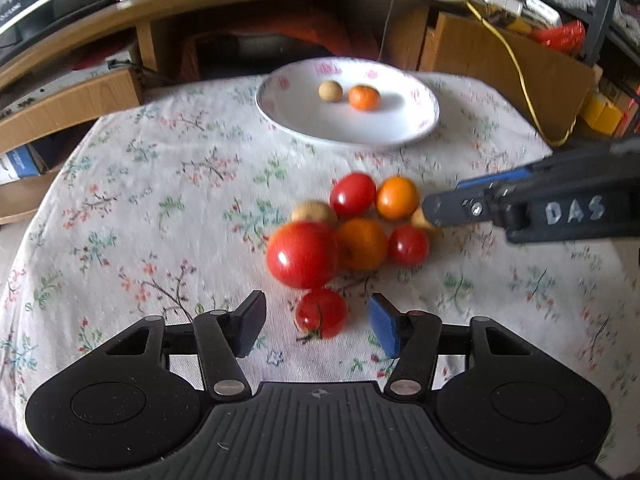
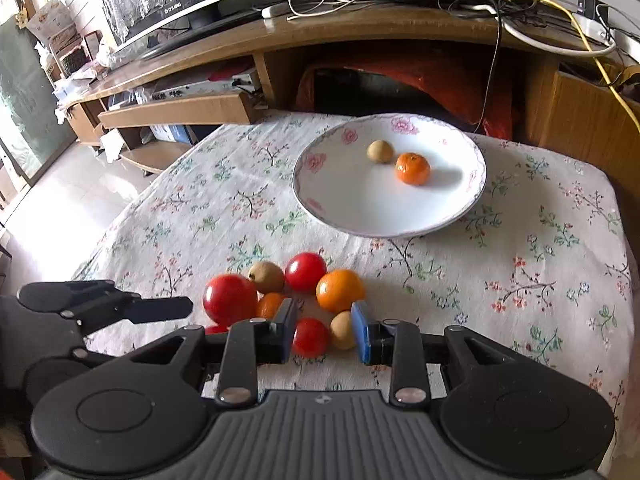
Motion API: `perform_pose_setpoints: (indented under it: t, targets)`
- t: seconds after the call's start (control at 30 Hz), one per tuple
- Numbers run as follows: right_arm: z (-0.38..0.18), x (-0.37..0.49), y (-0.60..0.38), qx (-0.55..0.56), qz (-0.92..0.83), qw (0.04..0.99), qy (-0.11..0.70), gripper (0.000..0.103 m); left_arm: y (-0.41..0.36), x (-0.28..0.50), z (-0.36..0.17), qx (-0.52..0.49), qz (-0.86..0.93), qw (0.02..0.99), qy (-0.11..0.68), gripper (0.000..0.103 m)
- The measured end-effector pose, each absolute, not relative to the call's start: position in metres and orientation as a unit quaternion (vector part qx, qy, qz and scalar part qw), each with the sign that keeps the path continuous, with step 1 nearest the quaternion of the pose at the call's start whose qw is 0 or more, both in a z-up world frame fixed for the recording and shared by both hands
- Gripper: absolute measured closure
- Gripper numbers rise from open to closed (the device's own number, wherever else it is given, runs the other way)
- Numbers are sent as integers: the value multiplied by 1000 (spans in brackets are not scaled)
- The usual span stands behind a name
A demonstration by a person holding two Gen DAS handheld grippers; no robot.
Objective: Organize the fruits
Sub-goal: 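Return to the fruit cluster and grasp a red cherry tomato with the left tool, then grasp another red cherry tomato with the right tool while the left tool holds its tomato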
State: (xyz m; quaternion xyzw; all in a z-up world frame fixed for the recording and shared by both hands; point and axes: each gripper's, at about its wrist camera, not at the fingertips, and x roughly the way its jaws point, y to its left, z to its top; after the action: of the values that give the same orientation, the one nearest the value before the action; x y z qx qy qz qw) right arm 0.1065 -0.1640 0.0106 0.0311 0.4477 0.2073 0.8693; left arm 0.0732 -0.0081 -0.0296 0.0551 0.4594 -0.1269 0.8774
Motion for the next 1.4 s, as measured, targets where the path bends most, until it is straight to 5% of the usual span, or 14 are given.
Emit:
perform_pose_setpoints:
  t: [0.63, 1.4]
  targets:
    - [-4, 113, -167, 50, 194, 856, 476, 73, -7, 68, -32, 51, -130, 876, 461, 66]
    - [-27, 115, -137, 19, 250, 842, 477, 73, -3, 66, -33, 44, -147, 875, 460, 62]
